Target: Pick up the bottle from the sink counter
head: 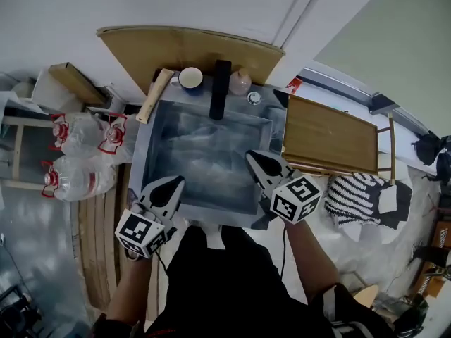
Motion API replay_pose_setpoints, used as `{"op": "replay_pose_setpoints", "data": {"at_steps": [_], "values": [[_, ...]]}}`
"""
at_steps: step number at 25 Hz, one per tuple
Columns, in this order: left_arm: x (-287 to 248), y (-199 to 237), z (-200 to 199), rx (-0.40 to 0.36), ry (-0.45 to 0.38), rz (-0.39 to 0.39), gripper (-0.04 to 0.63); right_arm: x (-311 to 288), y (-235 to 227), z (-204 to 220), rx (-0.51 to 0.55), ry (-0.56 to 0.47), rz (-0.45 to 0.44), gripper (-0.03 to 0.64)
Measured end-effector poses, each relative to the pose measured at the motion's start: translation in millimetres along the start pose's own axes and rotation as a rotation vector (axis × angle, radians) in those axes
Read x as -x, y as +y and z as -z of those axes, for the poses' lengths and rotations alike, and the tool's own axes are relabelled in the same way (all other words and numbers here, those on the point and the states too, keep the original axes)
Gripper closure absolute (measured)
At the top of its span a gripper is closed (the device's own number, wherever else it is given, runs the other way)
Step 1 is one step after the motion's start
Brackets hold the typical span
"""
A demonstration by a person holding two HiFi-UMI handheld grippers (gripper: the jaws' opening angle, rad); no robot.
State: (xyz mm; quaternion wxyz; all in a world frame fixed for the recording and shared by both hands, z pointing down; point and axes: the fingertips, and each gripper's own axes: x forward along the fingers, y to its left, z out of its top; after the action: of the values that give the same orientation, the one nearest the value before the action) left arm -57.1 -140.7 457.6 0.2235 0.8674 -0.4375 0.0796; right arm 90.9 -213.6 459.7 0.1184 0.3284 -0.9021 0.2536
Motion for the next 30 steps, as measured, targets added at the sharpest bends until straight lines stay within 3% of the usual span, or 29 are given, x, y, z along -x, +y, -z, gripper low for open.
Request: {"op": "replay_pose_setpoints", "data": {"at_steps": [12,21,30], "values": [[-28,6,9,0.034,0.021,-0.070,0.575,-45,-71,-30,0.077,-0.030,0.037,0.612],[-36,18,36,0.082,0.066,-0.084,0.575,-87,-108,-47,0.154,-0.047,0.077,0.610],[-43,28,49,0.111,0.084,-0.082,0.575,-124,-135,-57,0.206,-0.049,0.120,0.530]]}}
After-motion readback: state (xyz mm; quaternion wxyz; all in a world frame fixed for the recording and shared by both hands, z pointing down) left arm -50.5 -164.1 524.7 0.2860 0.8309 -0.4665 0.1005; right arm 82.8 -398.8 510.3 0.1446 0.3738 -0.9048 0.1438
